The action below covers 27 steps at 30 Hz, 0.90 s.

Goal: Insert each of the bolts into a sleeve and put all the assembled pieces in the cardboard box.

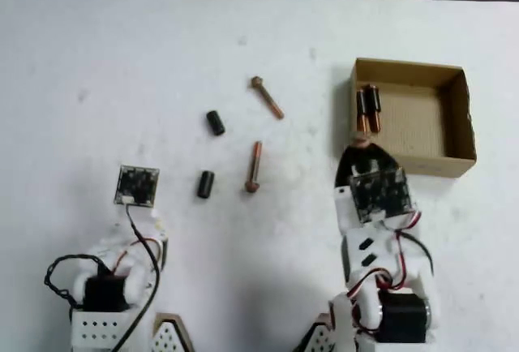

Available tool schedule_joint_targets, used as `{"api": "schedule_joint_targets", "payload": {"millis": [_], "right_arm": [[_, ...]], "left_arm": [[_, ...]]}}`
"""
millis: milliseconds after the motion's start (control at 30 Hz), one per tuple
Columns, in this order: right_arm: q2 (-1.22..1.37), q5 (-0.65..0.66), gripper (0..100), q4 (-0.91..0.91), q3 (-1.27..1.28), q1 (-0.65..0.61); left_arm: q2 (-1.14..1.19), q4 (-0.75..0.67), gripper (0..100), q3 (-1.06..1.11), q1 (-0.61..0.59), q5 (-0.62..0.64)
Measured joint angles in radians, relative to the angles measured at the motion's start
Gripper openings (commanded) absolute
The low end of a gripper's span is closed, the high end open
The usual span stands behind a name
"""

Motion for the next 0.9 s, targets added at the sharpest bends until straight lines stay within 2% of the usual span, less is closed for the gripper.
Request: {"api": "schedule_joint_targets", "payload": {"millis": [533, 900], "right_arm": [[1.033, 0.000, 1.7, 0.015, -0.583, 0.129], [1.539, 0.000, 1.7, 0.014, -0.973, 0.221]], "left_arm": [[0.000, 0.000, 2, 0.000, 0.000, 0.000], [0.000, 0.000, 2, 0.000, 0.000, 0.000]]}}
